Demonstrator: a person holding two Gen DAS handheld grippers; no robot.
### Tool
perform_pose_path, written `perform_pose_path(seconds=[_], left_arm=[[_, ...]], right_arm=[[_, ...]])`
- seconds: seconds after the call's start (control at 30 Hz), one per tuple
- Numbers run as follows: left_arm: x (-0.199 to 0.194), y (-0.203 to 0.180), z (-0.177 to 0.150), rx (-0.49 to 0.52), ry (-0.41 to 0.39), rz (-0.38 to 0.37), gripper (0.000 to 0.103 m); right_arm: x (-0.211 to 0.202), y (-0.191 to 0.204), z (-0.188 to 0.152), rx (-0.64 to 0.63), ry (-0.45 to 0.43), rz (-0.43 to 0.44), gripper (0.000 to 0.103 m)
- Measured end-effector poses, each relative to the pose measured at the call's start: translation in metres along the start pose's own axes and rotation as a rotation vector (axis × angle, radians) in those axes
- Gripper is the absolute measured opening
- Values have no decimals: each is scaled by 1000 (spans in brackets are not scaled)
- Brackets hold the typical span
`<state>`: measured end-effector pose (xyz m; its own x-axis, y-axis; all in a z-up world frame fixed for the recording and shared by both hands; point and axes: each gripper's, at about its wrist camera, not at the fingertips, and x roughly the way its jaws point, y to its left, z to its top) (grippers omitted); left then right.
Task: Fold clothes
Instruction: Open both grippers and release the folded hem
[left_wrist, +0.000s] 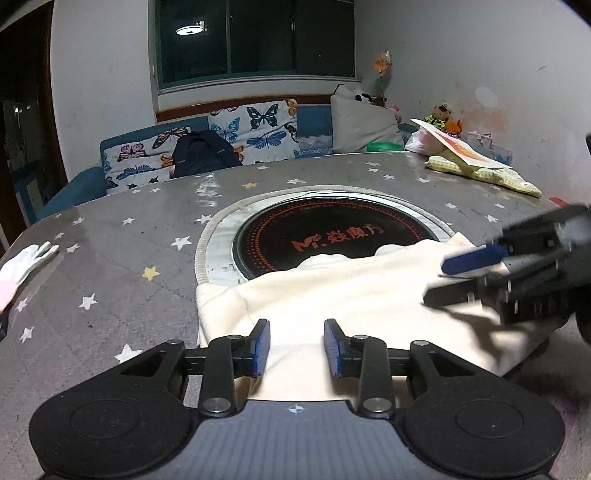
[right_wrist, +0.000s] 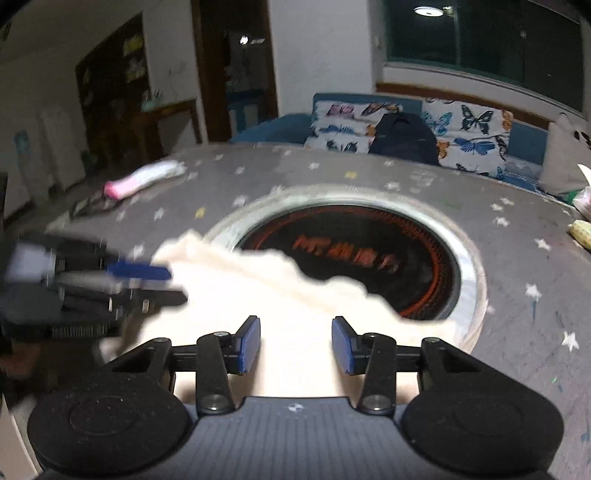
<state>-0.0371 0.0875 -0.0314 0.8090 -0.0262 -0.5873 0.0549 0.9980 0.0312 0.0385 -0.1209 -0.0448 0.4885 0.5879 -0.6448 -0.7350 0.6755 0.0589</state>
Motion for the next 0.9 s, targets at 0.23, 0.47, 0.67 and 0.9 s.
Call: perform_pose_path(seconds=[0.23, 0.47, 0.67, 0.9], left_arm=[[-27, -13, -2, 35, -69, -20, 44], [-29, -28, -29, 109, -49, -3, 45], [-35, -25, -30, 106, -62, 2, 47], [-37, -24, -29, 95, -66, 15, 49]], right_arm=[[-29, 23, -12, -25, -71, 15, 49], [-31, 45, -37, -69, -66, -12, 49], [-50, 42, -45, -51, -96, -36, 49], [-65, 34, -57, -3, -96, -31, 52]])
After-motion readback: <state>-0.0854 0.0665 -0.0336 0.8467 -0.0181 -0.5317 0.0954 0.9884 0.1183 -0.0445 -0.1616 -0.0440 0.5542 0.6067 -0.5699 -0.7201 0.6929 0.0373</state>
